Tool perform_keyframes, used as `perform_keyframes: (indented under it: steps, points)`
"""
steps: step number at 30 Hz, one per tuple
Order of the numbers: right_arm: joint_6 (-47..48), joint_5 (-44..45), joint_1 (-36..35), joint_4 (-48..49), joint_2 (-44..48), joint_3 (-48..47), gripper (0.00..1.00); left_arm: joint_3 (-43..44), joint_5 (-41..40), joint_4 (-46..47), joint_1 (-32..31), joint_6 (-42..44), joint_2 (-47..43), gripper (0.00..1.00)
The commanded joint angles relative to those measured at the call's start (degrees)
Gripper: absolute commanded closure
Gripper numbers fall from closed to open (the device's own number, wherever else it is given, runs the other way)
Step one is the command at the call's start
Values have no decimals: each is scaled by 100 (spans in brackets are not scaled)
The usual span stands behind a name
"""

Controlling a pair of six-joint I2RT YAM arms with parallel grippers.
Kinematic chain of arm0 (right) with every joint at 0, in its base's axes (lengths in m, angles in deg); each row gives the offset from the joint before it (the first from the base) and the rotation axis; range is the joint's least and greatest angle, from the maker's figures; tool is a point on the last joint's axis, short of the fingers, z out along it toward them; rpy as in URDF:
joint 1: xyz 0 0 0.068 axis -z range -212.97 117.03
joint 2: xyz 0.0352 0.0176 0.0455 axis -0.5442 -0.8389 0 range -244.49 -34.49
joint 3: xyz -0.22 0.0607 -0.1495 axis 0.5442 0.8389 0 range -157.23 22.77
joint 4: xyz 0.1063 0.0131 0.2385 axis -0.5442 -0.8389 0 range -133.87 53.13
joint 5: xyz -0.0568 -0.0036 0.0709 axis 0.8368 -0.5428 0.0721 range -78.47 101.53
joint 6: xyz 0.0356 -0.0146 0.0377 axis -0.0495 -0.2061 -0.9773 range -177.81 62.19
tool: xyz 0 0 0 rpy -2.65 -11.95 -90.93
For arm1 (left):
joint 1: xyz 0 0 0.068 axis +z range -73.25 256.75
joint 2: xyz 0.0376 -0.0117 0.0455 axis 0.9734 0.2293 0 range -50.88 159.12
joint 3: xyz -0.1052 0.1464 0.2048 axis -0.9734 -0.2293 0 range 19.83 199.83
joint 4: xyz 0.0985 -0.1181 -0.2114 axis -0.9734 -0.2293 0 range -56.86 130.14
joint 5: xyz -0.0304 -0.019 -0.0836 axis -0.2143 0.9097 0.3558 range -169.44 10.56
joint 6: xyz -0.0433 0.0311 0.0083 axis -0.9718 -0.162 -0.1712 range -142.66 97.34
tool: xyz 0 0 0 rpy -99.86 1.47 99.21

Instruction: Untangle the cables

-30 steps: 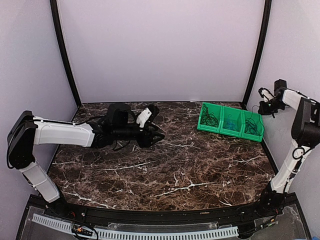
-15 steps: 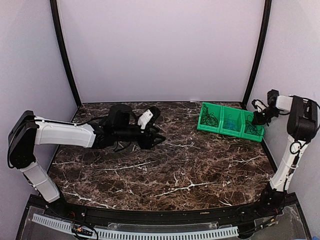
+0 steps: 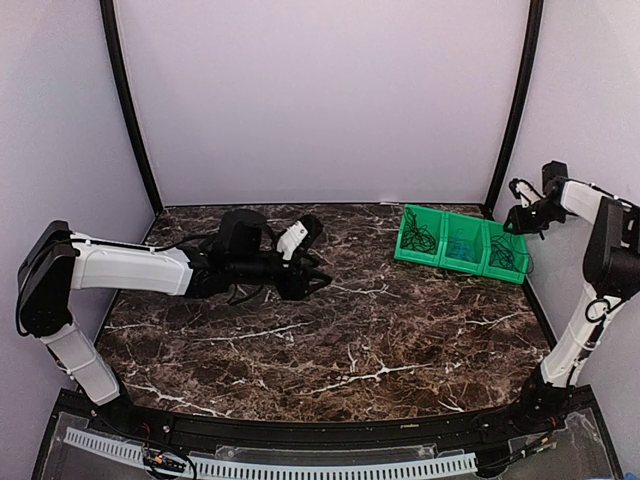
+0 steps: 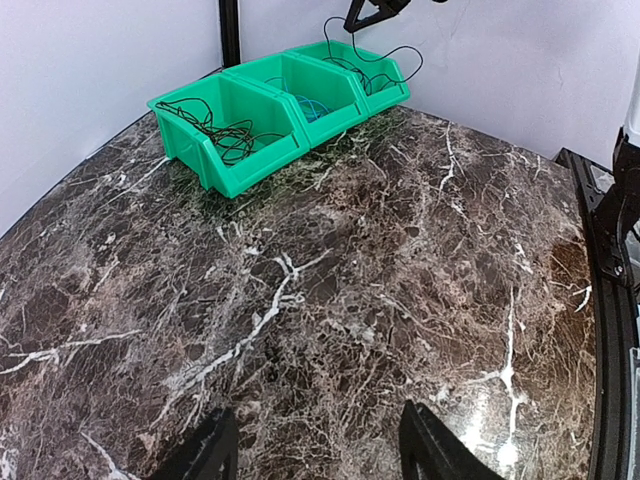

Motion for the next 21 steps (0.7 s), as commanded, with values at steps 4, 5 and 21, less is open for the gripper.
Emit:
perform_keyframes:
  steps: [4, 5, 21]
  points:
    - [-13, 237, -37, -313, 483, 94, 56, 167, 30, -36, -30, 36, -44, 42]
    - [7, 294, -34, -309, 540, 163, 56, 167, 31, -40, -30, 39, -51, 42]
    - [194, 1381, -518, 41, 1878, 818, 46, 427, -1507, -439, -21, -179, -64, 39]
